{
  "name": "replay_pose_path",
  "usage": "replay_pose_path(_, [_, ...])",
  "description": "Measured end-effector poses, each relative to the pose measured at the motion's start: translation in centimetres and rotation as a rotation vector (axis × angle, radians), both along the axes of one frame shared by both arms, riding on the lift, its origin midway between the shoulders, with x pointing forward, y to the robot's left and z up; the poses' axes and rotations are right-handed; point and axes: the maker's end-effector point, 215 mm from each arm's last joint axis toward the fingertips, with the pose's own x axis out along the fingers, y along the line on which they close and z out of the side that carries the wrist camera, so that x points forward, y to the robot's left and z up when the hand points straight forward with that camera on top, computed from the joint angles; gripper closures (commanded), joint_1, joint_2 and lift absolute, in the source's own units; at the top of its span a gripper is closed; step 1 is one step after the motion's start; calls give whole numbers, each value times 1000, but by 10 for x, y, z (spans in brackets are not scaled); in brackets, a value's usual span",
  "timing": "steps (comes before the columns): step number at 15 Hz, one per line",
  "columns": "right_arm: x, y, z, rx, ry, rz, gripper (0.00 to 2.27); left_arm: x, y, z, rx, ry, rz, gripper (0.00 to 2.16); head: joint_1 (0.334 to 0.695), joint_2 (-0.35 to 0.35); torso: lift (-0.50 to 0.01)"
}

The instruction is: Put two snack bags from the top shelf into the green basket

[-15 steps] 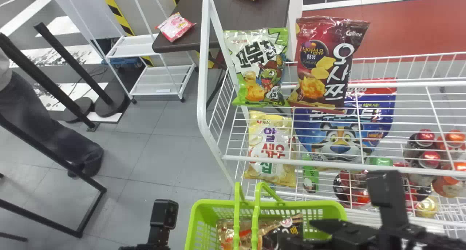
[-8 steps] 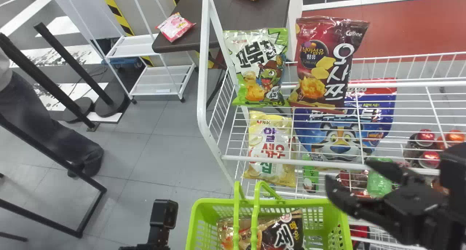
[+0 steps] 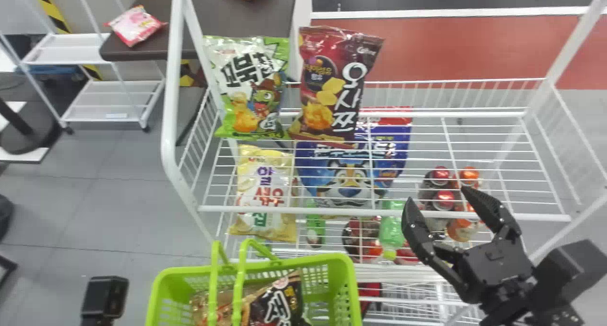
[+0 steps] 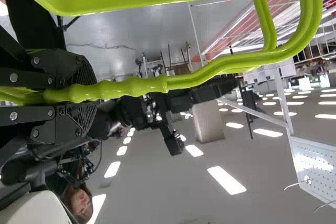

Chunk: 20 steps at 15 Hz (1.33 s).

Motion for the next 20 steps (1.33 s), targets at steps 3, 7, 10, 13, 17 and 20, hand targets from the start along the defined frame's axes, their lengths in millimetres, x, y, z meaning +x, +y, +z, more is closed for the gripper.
replay_pose_path(3, [-19,-33,-13,-12,0,-68,49,-2,-1,-2,-5,7,4,2145,695,-57,-1])
replay_pose_path(7, [-33,-52,-21,-21,-3,-108,49,-2,-3,-1,-9,1,8,2145,695,-105,-1])
replay_pose_path(10, [-34,-53,-20,-20,-8,-110,49,-3,-4,-1,-11,1,9,2145,695,-114,-1])
replay_pose_path(13, [-35,-54,-20,-18,-7,-112,49,-5,-3,-1,-11,3,10,2145,695,-114,-1])
replay_pose_path(17, [-38,-55,-21,-16,-3,-114,49,-4,-3,0,-9,1,9,2145,695,-117,-1])
replay_pose_path(20, [-39,-55,-22,-16,-1,-113,49,-5,-3,0,-7,1,7,2145,695,-117,-1])
